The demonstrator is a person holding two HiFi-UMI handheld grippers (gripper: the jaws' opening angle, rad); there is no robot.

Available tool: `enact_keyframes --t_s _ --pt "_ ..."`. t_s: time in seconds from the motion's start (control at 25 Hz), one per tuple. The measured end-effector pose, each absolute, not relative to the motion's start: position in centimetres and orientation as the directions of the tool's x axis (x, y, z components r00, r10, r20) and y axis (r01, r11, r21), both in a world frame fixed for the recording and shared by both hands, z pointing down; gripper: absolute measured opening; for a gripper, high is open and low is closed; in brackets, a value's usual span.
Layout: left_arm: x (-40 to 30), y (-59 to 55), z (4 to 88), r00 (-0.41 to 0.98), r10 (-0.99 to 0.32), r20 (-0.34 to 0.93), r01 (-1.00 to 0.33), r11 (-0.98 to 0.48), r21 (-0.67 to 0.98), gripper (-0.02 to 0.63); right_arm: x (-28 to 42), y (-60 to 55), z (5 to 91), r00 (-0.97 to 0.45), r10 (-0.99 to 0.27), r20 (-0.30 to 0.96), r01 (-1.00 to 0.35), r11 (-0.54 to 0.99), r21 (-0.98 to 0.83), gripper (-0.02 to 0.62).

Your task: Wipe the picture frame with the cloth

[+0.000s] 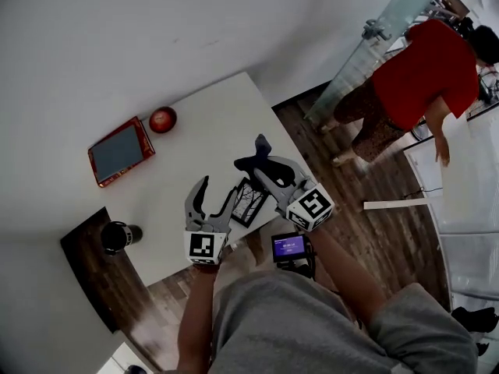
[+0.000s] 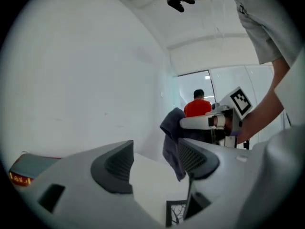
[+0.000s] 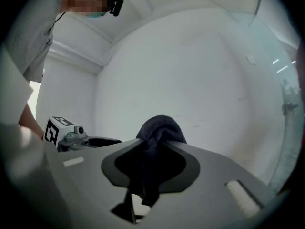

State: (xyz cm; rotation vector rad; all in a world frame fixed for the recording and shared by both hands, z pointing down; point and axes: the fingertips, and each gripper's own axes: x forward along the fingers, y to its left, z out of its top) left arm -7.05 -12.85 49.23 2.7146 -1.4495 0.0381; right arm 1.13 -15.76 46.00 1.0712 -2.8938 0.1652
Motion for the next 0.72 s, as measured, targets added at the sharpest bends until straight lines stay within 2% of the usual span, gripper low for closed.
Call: enact_keyframes --t_s 0.24,0.72 --pt "-7.3 -13.7 45.2 0.491 -0.871 -0.008 -0.871 -0.491 0.016 0.24 0.7 -14.7 43.8 -0.746 -0.663 0.061 -0.664 0.747 -0.004 0.094" --pt "-7.8 -14.0 44.3 0.457 -0.889 -0.021 -0.889 -0.457 -0.029 0.047 0.8 -14.5 43.7 -0.719 -0.692 0.058 -0.693 0.721 0.003 0.094"
